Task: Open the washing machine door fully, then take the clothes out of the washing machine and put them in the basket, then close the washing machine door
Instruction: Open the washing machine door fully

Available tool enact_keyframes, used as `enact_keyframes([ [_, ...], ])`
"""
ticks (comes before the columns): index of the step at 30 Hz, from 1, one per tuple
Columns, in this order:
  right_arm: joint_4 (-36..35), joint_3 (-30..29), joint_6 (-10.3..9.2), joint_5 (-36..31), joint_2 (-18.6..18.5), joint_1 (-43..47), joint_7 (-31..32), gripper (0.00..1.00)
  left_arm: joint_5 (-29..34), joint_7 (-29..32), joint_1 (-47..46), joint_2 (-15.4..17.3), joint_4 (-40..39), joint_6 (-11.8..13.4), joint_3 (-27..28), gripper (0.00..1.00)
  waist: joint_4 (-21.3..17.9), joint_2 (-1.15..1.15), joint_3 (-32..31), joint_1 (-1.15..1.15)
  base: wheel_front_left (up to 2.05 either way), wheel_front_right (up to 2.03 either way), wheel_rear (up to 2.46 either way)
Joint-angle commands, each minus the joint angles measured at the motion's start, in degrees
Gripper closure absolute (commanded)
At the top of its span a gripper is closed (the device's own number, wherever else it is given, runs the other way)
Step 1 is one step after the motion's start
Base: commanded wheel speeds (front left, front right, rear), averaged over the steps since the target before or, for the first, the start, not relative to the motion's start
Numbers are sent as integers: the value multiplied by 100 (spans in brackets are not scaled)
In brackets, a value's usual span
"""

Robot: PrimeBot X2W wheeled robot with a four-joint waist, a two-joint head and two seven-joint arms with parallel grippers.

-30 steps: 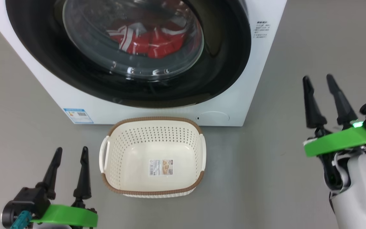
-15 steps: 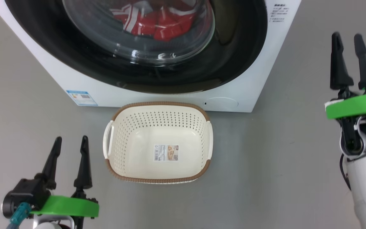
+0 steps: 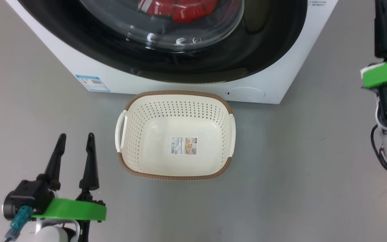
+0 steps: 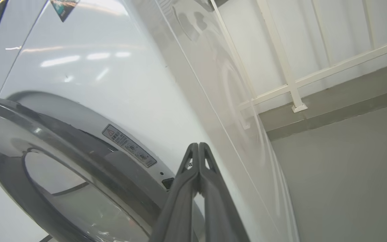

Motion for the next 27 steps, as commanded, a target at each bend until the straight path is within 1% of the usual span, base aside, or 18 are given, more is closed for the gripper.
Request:
enact_keyframes([
  [1,-87,135,9,232,-42,-172,96,100,-10,-46,-189,102,-167,-8,157,0,54,0,90,0,0,0,0],
  [3,-36,243,9,361,-171,-330,191,100,-20,-46,-221,100,-161,-9,127,0,83,0,138,0,0,0,0],
  [4,-16,275,9,503,-192,-408,273,100,-33,-46,-235,99,-149,-9,115,0,96,0,160,0,0,0,0],
  [5,-16,275,9,503,-192,-408,273,100,-33,-46,-235,99,-149,-9,115,0,96,0,160,0,0,0,0],
  [6,-4,291,9,693,-197,-489,383,100,-51,-46,-247,98,-136,-10,115,0,104,0,181,0,0,0,0],
  [12,144,334,9,1970,-295,-879,1475,100,-85,-46,-293,95,-74,-11,112,0,151,0,275,0,0,0,0],
  [16,264,388,9,2526,-418,-1030,2121,100,-130,-46,-328,94,-38,-12,89,0,194,0,310,0,0,0,0],
  [22,279,497,9,3123,-513,-1215,2886,100,-208,-46,-365,93,-3,-4,65,0,231,0,377,0,0,0,0],
  [27,332,611,9,3336,-582,-1431,3304,100,-251,-46,-419,92,12,6,43,0,272,0,468,0,0,0,0],
])
